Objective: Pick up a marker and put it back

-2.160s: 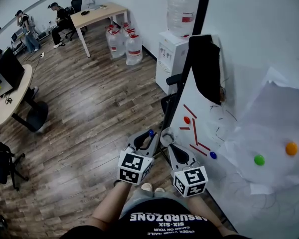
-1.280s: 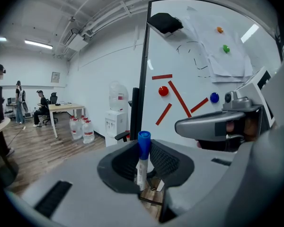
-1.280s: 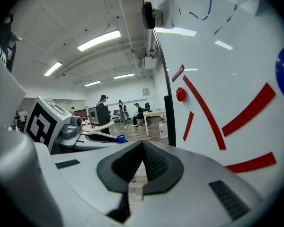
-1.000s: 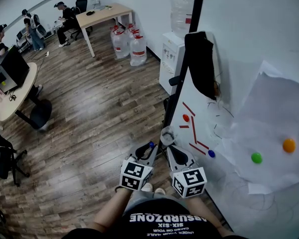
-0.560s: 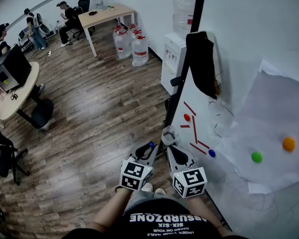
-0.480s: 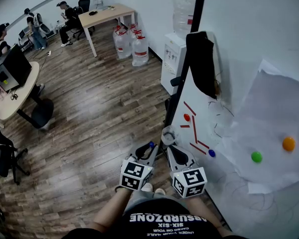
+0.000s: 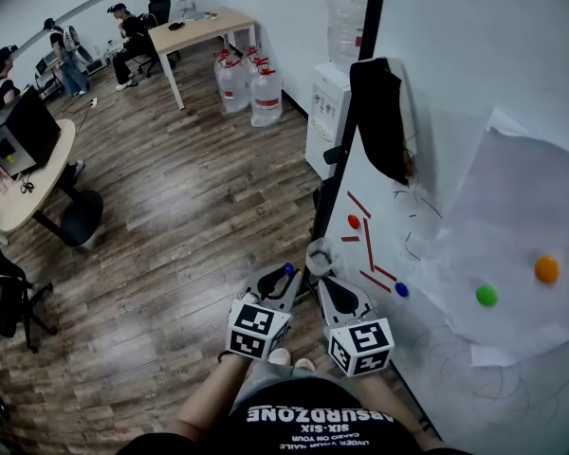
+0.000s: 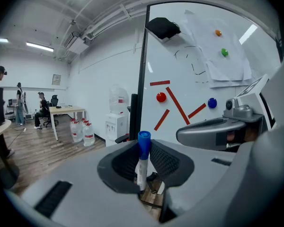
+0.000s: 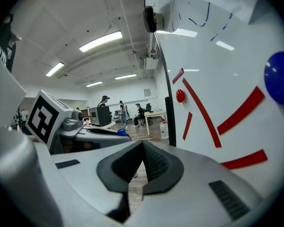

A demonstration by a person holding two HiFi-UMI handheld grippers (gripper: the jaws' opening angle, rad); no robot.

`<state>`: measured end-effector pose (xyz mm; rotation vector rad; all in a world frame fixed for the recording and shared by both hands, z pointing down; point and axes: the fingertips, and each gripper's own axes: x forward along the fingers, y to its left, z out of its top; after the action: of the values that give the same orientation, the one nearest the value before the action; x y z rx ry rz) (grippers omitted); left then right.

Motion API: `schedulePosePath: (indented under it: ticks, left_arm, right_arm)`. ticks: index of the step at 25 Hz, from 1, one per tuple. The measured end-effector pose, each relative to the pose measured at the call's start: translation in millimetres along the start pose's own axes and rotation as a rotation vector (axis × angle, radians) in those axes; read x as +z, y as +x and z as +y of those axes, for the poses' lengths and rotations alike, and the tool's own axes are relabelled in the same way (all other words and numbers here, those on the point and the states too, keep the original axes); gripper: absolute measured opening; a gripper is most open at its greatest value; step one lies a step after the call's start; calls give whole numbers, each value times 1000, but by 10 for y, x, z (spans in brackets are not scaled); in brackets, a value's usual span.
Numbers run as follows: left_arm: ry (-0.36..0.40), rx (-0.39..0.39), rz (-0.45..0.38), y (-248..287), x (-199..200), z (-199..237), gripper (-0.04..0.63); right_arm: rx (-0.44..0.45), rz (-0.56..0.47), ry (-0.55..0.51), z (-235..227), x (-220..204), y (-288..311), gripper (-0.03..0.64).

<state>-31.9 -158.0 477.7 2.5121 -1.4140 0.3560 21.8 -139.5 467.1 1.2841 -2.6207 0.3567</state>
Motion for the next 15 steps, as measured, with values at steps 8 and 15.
schedulePosePath:
  ticks: [8,15]
  left_arm:
    - [16,15,-48,-31,264,81,78]
    - [31,37,-98,-104,501,193,78]
  right_arm:
    - [2,-2,0,5,2,-16,-2]
    - [3,-4,-3,2,7,-28,-2]
